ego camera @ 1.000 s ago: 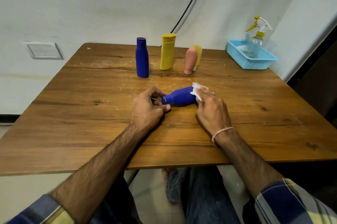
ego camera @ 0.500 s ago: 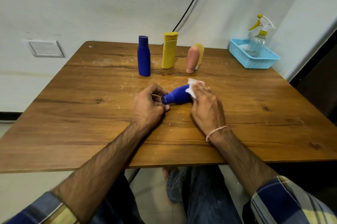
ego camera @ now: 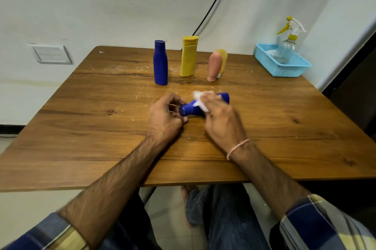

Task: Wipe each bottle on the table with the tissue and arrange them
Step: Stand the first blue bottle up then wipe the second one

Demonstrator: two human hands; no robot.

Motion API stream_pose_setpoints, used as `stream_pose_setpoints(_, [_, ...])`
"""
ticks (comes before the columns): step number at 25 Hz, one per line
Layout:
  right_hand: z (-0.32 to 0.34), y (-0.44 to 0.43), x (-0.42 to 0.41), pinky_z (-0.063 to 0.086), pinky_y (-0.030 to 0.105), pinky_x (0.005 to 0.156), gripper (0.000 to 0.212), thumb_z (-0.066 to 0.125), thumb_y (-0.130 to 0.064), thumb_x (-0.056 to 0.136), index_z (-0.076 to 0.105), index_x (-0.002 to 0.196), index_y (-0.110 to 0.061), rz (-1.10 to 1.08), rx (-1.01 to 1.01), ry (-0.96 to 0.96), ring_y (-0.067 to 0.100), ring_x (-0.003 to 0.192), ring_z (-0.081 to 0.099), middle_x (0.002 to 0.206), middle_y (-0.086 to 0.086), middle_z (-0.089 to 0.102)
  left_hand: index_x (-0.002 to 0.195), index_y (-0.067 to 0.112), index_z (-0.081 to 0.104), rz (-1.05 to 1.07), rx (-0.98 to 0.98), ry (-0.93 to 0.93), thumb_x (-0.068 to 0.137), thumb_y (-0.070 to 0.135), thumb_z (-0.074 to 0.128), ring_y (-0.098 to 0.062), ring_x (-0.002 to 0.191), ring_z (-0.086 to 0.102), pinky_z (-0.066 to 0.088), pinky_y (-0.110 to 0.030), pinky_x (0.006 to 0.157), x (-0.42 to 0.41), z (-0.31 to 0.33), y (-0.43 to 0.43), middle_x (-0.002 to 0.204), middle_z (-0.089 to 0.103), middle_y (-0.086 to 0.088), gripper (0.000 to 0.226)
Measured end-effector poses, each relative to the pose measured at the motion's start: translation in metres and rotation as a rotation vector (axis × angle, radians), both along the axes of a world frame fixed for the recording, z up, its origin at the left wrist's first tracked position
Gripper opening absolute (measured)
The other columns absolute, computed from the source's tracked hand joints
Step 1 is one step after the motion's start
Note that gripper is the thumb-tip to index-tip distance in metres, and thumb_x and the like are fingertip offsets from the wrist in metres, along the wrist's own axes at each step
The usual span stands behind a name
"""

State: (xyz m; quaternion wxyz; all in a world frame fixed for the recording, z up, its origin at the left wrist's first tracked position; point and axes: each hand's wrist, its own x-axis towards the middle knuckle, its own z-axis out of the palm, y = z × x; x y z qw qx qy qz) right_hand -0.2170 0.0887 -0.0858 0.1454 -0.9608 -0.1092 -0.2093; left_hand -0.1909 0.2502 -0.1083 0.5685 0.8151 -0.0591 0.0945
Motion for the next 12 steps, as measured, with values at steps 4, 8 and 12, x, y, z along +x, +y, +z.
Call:
stream_pose_setpoints(4, [-0.004, 0.011, -0.011, 0.02, 0.031, 0.119, 0.052, 0.052, -0.001, 0.09, 0.047, 0.141, -0.009, 0.168, -0.077, -0.031, 0.019, 0.141, 0.038, 0.147, 0.009, 0.049, 0.099, 0.012, 0.066, 0.008, -0.032, -0.054, 0.073, -0.008, 0.079, -0.017, 0.089, 0.069, 0.063, -0.037, 0.075, -0.003, -0.001, 0.0, 0.099, 0.069, 0.001, 0.035])
stream_pose_setpoints(8, [0.0, -0.034, 0.001, 0.028, 0.031, 0.119, 0.048, 0.053, -0.005, 0.093, 0.048, 0.141, -0.011, -0.121, 0.017, -0.034, 0.016, 0.137, 0.043, 0.145, 0.007, 0.052, 0.106, 0.022, 0.059, -0.006, -0.019, -0.002, 0.076, -0.004, 0.079, -0.014, 0.093, 0.067, 0.062, -0.028, 0.077, 0.002, 0.0, 0.001, 0.107, 0.063, 0.003, 0.045])
stream_pose_setpoints(12, [-0.012, -0.024, -0.002, 0.03, 0.029, 0.116, 0.049, 0.056, -0.004, 0.092, 0.05, 0.139, -0.011, -0.059, 0.066, -0.032, 0.016, 0.136, 0.044, 0.143, 0.007, 0.053, 0.109, 0.031, 0.057, 0.011, -0.059, 0.129, 0.075, 0.012, 0.087, -0.005, 0.078, 0.071, 0.059, -0.018, 0.062, 0.005, -0.001, 0.0, 0.102, 0.067, 0.004, 0.049])
